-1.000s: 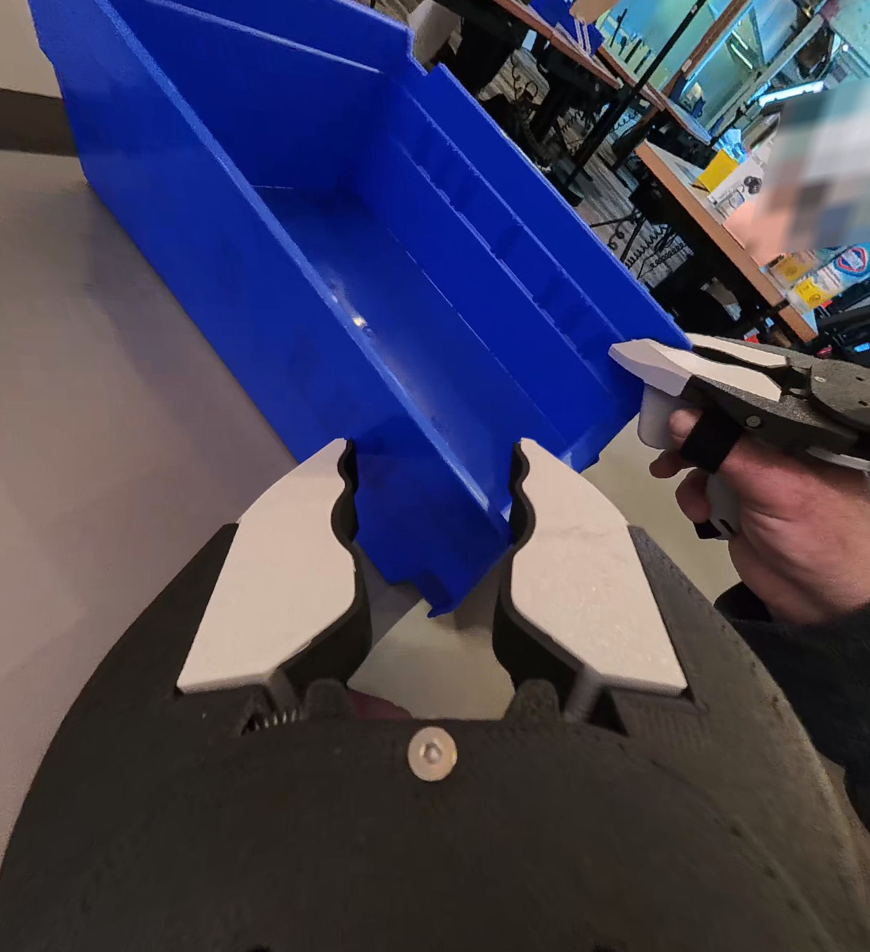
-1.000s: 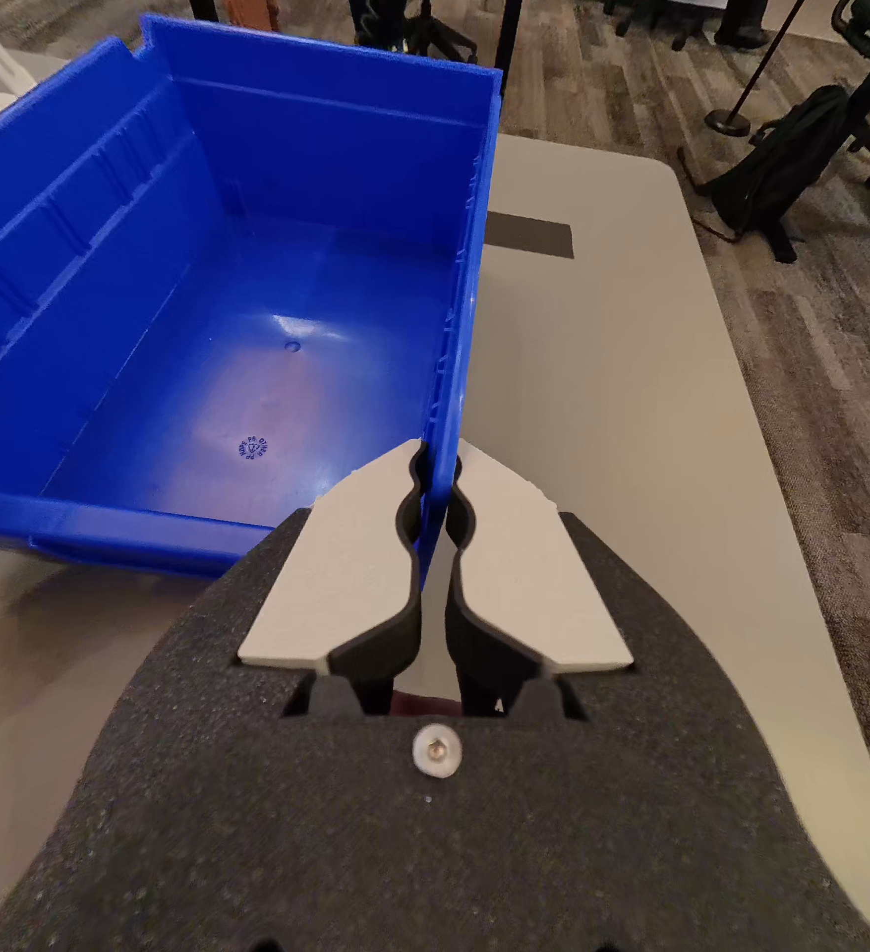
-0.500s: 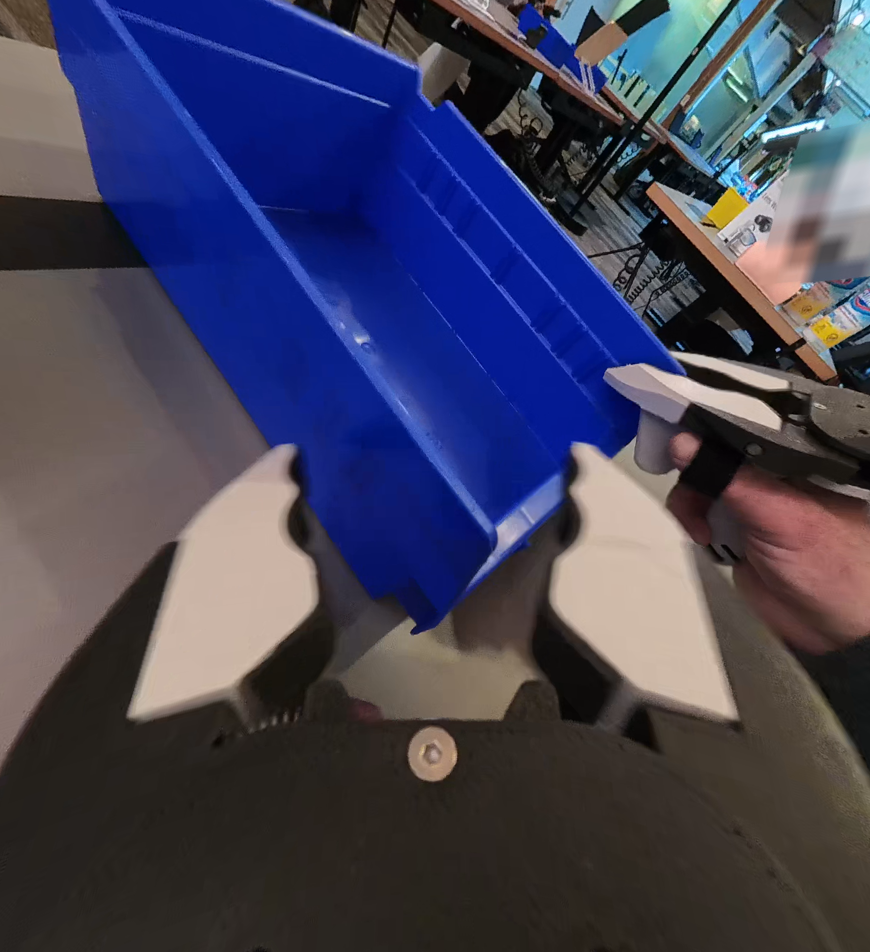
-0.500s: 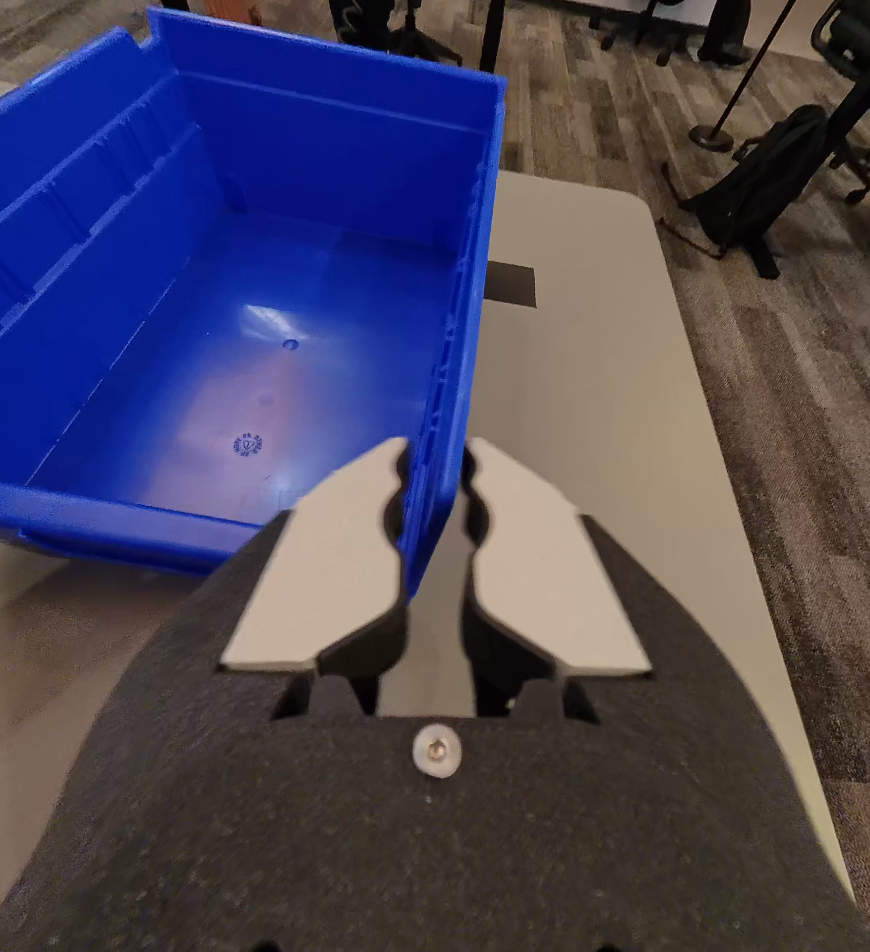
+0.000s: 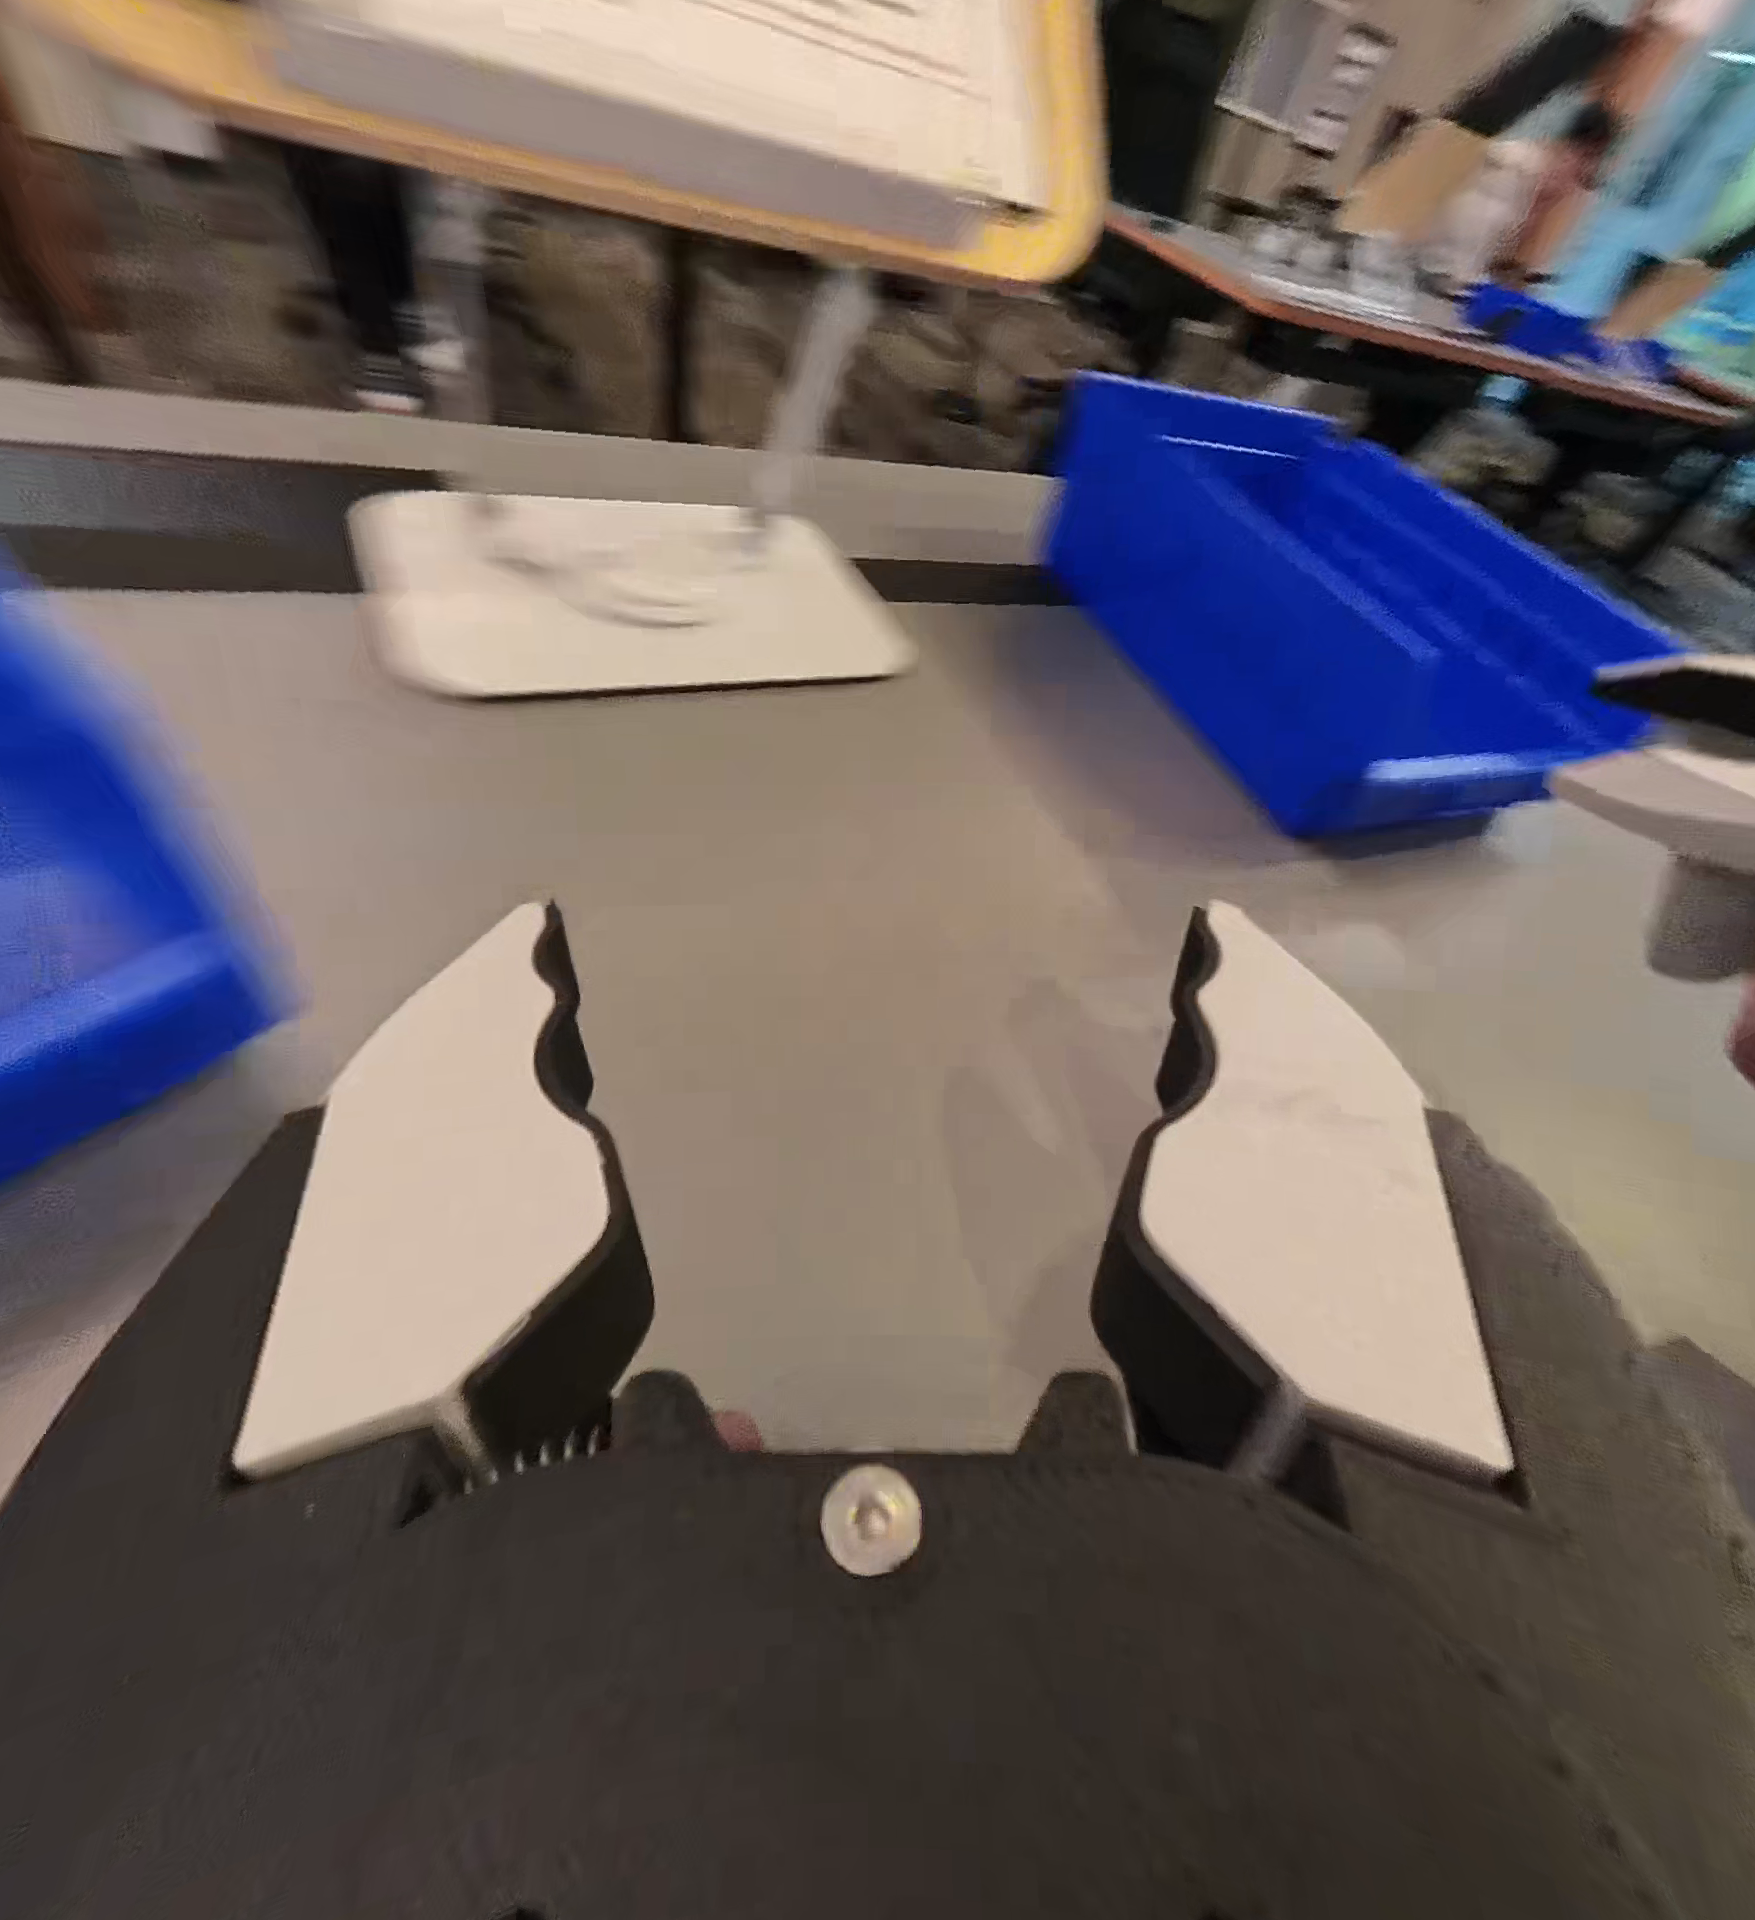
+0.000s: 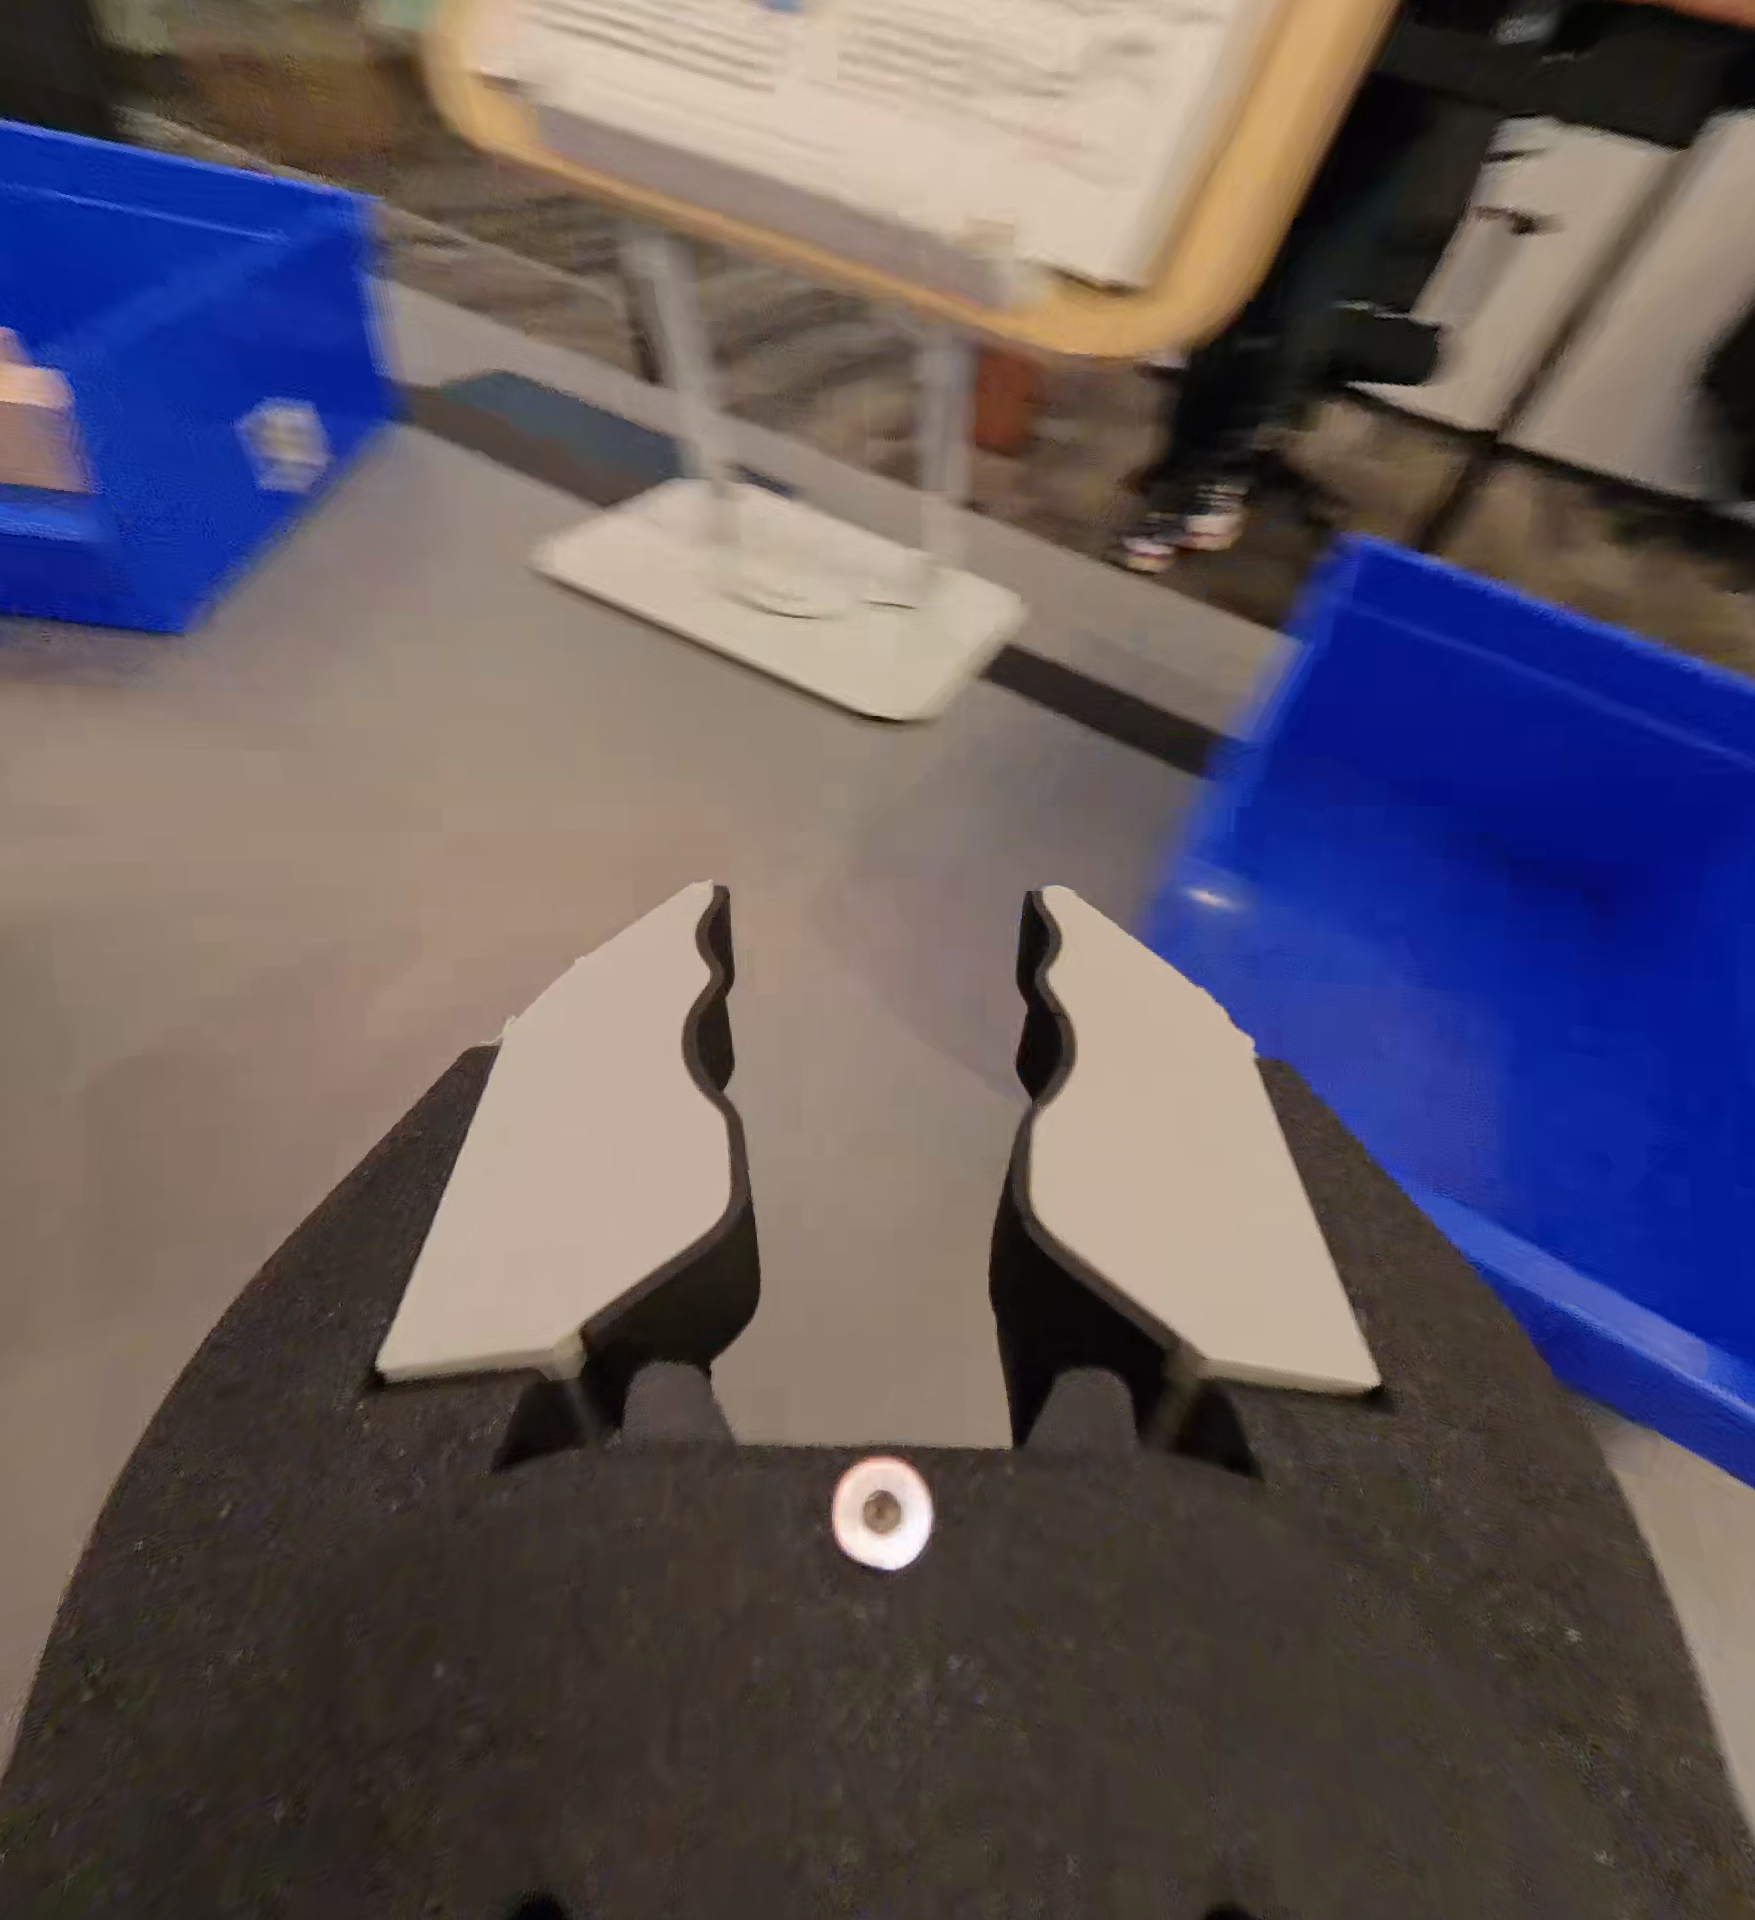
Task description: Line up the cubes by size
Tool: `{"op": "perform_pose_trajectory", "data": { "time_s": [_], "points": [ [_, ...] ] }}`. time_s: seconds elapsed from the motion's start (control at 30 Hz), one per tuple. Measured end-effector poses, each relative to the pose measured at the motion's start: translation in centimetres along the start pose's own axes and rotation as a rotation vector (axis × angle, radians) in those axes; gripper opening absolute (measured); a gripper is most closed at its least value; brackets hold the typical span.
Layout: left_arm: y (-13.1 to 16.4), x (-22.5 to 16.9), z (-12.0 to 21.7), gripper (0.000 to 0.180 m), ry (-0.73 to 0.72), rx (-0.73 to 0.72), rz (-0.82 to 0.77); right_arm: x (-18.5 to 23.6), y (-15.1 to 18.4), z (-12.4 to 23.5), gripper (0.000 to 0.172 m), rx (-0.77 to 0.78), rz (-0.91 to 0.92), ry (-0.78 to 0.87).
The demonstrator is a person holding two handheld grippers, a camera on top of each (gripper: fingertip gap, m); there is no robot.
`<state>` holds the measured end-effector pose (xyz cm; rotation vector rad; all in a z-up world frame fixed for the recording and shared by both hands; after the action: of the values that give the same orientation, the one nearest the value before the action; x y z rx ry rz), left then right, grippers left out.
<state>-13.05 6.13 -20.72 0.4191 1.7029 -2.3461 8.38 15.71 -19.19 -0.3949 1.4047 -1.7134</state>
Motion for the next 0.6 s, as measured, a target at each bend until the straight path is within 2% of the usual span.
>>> {"op": "perform_pose_trajectory", "data": {
  "time_s": [0.07, 0.13, 0.27, 0.33, 0.43, 0.6],
  "points": [
    [-0.6, 6.3, 4.1, 0.104, -0.177, -0.048, -0.01, 6.7, -1.7, -3.4, 0.051, -0.023, 0.017, -0.138],
    [-1.3, 12.1, 7.7, 0.105, -0.347, -0.091, -0.021, 11.7, -3.9, -6.6, 0.054, -0.071, 0.014, -0.212],
    [-2.2, 20.1, 12.0, 0.102, -0.551, -0.147, -0.013, 19.4, -7.0, -12.4, 0.055, -0.088, 0.017, -0.348],
    [-2.1, 23.0, 12.7, 0.104, -0.646, -0.127, -0.044, 22.1, -7.9, -14.8, 0.055, -0.065, 0.021, -0.391],
    [-1.3, 25.3, 12.1, 0.097, -0.65, -0.097, 0.041, 23.6, -8.8, -17.8, 0.049, -0.056, 0.033, -0.368],
    [-1.5, 26.8, 10.5, 0.058, -0.617, -0.056, 0.04, 24.8, -9.3, -21.1, 0.04, -0.034, 0.012, -0.379]
  ]
}}
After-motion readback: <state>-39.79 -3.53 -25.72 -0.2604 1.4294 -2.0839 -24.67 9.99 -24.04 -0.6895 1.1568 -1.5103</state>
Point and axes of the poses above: each gripper's, where its closed fingertips meet, z back along the fingers, y out of its underside, x = y × z across the jaws, the point moved 1 cm from there along z, back along the fingers, and after that the axes turned 7 degrees about z, right-handed, at the moved point
